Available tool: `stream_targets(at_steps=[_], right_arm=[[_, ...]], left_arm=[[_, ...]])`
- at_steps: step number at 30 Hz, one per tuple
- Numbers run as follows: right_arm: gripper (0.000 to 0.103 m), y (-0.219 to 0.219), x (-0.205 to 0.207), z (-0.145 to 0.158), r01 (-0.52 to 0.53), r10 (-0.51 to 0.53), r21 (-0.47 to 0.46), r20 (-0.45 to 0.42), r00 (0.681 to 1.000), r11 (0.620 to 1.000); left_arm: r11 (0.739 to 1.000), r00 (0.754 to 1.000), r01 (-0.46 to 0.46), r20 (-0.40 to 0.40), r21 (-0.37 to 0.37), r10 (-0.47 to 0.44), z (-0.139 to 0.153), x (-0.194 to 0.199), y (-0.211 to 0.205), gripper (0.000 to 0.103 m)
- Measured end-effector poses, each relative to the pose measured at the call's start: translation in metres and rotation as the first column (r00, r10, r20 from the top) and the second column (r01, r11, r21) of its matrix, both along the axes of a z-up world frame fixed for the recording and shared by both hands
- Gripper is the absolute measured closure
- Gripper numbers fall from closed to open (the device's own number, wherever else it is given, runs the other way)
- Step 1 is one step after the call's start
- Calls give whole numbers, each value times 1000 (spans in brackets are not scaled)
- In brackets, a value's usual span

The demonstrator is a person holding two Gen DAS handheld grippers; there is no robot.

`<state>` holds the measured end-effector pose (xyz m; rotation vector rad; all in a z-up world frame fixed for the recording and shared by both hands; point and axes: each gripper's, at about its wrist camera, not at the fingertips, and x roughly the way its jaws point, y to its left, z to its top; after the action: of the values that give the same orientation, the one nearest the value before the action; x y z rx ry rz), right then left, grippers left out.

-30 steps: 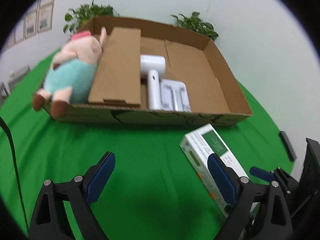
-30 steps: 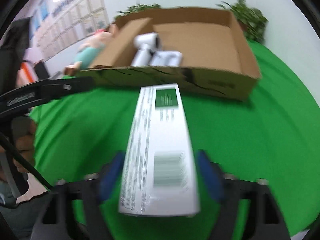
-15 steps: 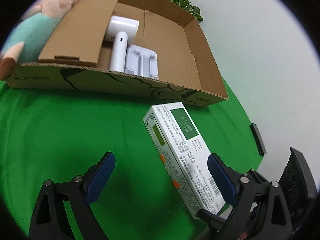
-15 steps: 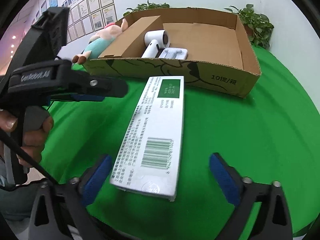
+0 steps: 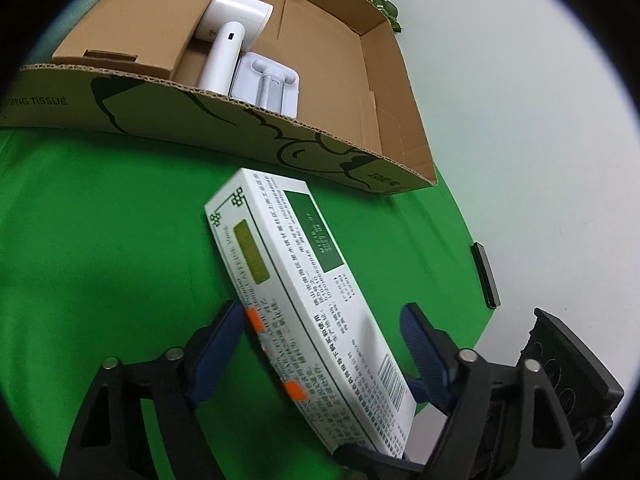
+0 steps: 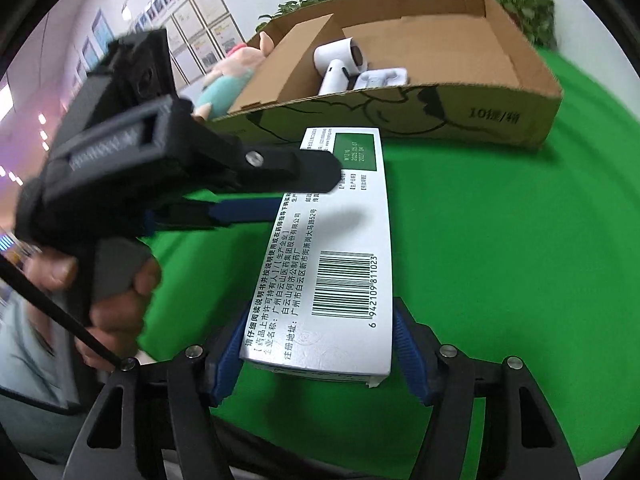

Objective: Organize objects
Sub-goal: 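Grasp the white medicine box with the right gripper and lift it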

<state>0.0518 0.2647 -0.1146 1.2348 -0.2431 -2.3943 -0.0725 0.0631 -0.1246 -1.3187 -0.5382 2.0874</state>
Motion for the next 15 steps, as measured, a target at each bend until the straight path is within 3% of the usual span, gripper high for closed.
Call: stream_targets(at_steps=[2, 4, 6, 15], right_arm=[[39, -2, 0, 0, -7, 7, -9, 1, 1000, 1000], [40, -4, 0, 1, -18, 18, 2, -5, 1000, 1000], [40, -7, 3, 3, -44, 44, -20, -14, 999, 999], [41, -18, 4, 9, -59, 59, 21, -48, 997, 998]], left_arm=[[1000, 1000, -16, -5, -10, 16, -1, 2, -2, 33], [1000, 1000, -12, 2, -4, 12, -3, 1, -4, 50], [1000, 1000, -14, 15, 28, 13, -3, 0, -8, 52], [999, 999, 9, -41, 31, -8, 17, 8, -7, 59]])
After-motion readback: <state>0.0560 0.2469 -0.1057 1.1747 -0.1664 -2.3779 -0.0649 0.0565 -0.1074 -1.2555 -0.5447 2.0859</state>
